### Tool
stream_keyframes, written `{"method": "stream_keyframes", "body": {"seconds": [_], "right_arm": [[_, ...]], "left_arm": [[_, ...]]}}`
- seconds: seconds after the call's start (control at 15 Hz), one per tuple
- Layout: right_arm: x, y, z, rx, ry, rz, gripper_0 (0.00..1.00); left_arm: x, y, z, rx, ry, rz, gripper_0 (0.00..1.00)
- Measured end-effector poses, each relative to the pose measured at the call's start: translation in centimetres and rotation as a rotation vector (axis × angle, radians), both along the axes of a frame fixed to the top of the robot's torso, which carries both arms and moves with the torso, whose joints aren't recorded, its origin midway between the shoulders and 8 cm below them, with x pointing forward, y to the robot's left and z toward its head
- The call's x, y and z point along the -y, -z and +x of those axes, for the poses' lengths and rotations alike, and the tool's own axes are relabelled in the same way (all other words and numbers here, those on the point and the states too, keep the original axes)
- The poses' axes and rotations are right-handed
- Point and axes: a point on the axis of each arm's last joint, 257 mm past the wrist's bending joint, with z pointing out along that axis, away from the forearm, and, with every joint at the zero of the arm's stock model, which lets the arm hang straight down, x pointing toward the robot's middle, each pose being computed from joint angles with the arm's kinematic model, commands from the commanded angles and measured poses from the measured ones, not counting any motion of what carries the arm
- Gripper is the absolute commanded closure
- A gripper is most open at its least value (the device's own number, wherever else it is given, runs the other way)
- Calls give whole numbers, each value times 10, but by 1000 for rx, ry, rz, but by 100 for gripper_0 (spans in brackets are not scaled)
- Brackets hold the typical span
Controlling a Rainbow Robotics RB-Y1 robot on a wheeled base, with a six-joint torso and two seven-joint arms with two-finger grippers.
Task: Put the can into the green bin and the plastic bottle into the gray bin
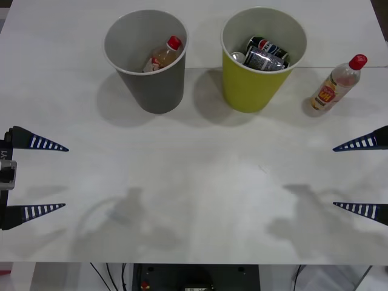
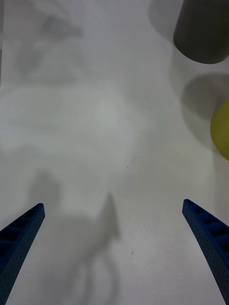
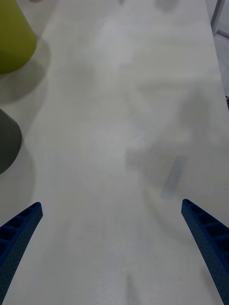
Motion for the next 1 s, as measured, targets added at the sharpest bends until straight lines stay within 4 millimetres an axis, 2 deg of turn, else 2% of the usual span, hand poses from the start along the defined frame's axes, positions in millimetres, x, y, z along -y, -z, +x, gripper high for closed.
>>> {"method": "stream_keyframes", "body": {"seconds": [0.13, 0.33, 0.67, 1.0], "right_arm": [[0, 0, 0, 0, 0, 0, 0], [-6, 15, -11, -40, -6, 16, 0], [-11, 1, -5, -8, -1, 10, 0], [-16, -4, 9, 4, 218, 70, 0]], "left_arm": [[0, 0, 0, 0, 0, 0, 0], [0, 0, 0, 0, 0, 0, 0], [0, 0, 0, 0, 0, 0, 0], [0, 0, 0, 0, 0, 0, 0]]}}
